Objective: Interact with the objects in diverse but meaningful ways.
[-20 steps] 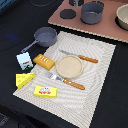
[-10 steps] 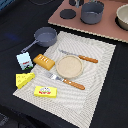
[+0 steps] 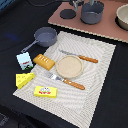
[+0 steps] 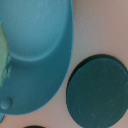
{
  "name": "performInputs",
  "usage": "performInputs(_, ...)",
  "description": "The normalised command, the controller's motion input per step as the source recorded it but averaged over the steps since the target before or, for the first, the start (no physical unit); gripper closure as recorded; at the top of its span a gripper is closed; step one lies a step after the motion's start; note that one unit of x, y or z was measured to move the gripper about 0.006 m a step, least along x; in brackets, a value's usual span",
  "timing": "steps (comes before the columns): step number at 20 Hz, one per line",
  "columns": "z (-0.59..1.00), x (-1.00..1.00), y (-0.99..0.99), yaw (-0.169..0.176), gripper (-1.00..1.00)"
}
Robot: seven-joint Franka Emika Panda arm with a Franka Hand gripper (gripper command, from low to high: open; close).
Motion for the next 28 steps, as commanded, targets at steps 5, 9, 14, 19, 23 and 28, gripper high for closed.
performInputs(5, -0.24, 0.03, 0.13, 0.000, -1.00)
performInputs(9, -0.23, 0.04, 0.14, 0.000, -1.00)
performInputs(14, -0.21, 0.05, 0.14, 0.000, -1.00)
performInputs(19, -0.19, 0.07, 0.14, 0.000, -1.00)
performInputs(23, -0.21, 0.06, 0.15, -0.002, -1.00)
performInputs(28, -0.18, 0.09, 0.15, -0.002, 1.00)
